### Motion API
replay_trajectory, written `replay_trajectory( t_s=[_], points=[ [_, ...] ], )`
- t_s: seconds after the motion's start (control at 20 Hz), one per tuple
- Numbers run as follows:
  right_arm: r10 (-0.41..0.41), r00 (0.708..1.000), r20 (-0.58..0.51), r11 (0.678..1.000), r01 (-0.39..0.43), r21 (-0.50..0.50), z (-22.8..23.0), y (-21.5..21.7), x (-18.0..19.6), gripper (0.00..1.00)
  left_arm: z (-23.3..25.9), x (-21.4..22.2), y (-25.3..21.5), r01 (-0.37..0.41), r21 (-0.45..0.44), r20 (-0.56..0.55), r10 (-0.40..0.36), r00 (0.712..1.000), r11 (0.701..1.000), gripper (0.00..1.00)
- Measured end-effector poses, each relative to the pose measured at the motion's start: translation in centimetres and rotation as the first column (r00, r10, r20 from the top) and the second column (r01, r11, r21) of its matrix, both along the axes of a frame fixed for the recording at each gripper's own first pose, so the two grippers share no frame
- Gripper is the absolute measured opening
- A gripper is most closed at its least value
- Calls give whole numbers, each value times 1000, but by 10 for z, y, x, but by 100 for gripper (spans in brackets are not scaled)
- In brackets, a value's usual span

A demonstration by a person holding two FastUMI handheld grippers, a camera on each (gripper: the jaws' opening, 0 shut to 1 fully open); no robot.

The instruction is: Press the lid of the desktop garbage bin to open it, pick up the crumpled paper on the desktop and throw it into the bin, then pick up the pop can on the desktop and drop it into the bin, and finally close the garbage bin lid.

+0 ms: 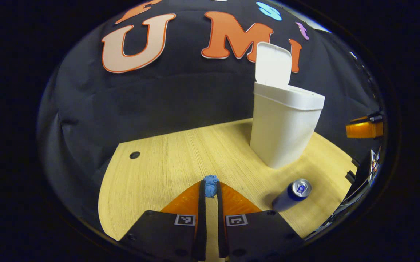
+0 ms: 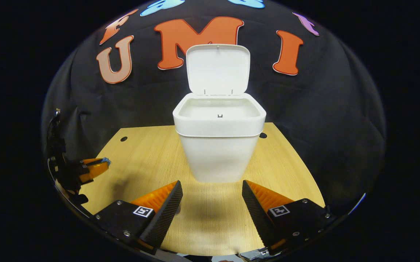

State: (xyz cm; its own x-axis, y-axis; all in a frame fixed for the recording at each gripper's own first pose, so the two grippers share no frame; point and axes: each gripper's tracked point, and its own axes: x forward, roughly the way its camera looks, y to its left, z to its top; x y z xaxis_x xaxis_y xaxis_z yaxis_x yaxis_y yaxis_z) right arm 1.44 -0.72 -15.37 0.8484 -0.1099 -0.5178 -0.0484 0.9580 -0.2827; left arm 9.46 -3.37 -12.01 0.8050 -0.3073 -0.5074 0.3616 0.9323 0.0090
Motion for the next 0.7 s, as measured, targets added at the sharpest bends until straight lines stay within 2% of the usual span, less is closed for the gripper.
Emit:
replay_trajectory(
  t_s=[0.3,0.45,0.7],
  points=[
    [-32,999,43,999,31,21,17,-16,3,100,68,42,3,-25,-44,77,28,997,999,16],
    [-44,998,54,999,43,20,22,-22,3,100,96,57,-11,-5,-78,123,14,992,997,16],
    [-76,995,60,997,74,37,26,-41,-3,100,137,78,-49,60,-83,193,-43,980,995,16]
  ],
)
